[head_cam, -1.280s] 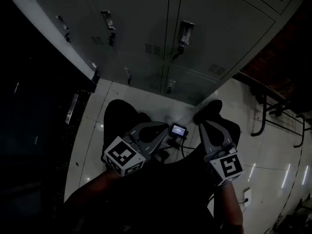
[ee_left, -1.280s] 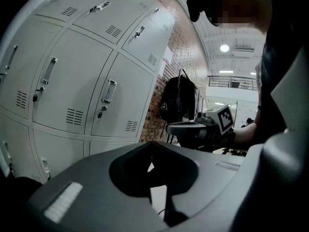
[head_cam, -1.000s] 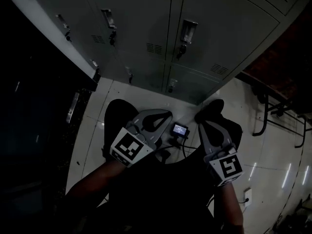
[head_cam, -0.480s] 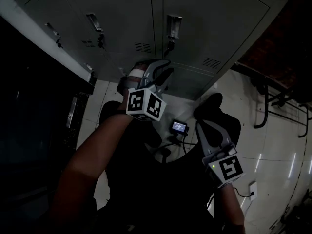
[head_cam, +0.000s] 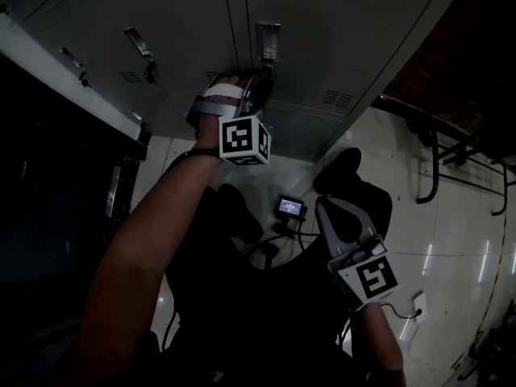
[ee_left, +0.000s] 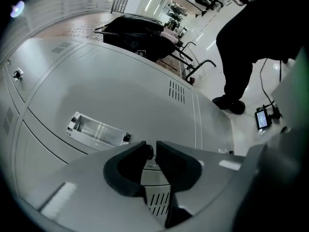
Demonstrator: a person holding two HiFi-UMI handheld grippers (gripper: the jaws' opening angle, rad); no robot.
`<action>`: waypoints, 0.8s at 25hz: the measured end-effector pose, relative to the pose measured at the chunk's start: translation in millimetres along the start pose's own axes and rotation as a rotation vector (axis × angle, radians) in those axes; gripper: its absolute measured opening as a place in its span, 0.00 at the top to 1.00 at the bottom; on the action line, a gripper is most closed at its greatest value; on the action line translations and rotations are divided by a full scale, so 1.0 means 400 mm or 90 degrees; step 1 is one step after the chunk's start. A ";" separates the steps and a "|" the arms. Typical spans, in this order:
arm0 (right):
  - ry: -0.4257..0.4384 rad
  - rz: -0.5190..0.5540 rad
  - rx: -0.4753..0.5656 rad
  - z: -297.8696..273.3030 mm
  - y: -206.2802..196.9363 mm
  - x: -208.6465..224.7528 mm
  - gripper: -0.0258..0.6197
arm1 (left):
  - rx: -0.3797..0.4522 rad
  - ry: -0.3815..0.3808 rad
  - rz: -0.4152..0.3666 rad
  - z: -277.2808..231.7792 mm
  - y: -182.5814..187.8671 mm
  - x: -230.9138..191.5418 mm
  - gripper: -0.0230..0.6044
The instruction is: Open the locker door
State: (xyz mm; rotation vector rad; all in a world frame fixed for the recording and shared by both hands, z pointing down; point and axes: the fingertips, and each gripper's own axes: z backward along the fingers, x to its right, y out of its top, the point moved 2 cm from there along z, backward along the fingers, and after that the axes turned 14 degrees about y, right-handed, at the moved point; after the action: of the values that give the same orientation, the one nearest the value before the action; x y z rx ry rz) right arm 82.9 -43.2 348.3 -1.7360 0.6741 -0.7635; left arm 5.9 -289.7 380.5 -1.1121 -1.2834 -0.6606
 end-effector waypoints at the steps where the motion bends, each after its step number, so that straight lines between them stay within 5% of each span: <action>1: 0.000 -0.001 0.001 0.001 0.001 0.001 0.96 | -0.003 0.006 -0.002 -0.002 -0.001 -0.004 0.87; 10: 0.000 0.002 0.004 0.004 -0.002 -0.003 0.96 | 0.033 0.004 -0.009 0.110 0.045 0.017 0.89; 20: -0.019 -0.009 0.014 0.062 0.005 -0.013 0.96 | 0.176 -0.028 -0.042 0.354 0.306 0.112 0.90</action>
State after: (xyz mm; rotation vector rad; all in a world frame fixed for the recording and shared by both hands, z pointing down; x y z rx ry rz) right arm 98.6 -24.9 340.1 -1.7308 0.6317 -0.7504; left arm 66.8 -107.1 378.2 -0.8643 -1.4069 -0.4907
